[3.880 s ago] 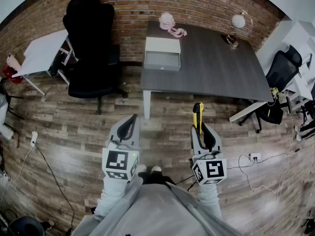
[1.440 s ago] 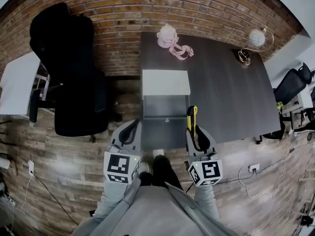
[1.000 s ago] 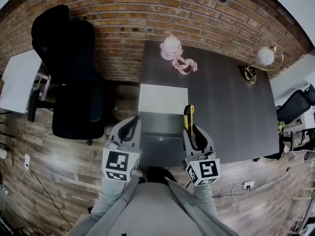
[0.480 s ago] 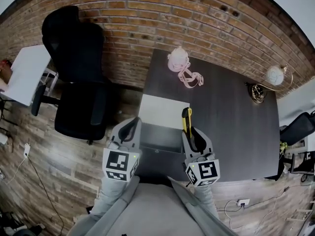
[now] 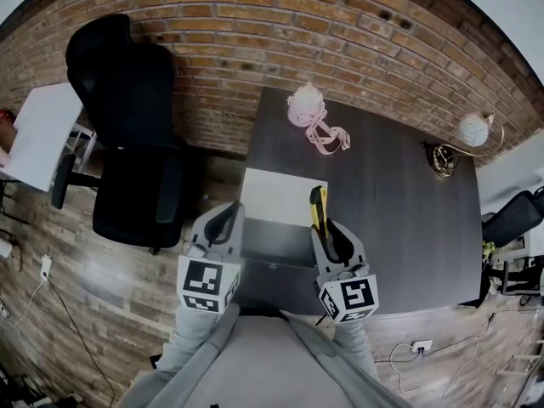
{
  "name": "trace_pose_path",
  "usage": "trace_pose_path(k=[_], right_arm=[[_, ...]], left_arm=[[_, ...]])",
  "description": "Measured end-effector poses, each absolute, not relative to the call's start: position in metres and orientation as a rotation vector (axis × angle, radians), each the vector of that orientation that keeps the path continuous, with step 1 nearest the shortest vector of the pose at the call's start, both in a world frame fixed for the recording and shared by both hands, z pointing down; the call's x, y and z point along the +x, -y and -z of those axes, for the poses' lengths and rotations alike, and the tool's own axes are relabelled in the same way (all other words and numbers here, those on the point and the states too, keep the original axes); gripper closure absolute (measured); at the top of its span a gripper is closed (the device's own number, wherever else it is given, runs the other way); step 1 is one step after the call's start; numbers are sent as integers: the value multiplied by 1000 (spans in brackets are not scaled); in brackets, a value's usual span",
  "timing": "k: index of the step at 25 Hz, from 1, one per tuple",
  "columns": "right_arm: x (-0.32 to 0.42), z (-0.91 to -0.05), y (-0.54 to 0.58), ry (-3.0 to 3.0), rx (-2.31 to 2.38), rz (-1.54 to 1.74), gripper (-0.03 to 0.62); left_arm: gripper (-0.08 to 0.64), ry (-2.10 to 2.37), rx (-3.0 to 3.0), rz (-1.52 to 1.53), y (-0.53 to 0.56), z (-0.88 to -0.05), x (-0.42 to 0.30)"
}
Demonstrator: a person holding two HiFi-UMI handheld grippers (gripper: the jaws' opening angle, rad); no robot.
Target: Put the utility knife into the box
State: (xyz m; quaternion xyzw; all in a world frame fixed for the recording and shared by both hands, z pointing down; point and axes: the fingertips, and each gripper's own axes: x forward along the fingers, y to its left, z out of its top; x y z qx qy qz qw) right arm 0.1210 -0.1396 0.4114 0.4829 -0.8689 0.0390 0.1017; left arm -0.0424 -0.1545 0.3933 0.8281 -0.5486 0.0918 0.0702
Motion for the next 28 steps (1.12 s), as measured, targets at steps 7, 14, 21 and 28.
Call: trace_pose_path(k=[7, 14, 21, 28], right_arm=[[112, -423, 140, 2543, 1379, -121, 465], [102, -448, 140, 2498, 1261, -109, 465], [88, -488, 137, 2450, 1133, -123, 465], [80, -527, 131, 2391, 964, -110, 465]], left_arm=[[540, 1626, 2484, -278, 155, -401, -48], [540, 1609, 2451, -288, 152, -415, -53], [540, 1572, 2424, -309, 146, -436, -52], [540, 1542, 2410, -333, 142, -455, -49]])
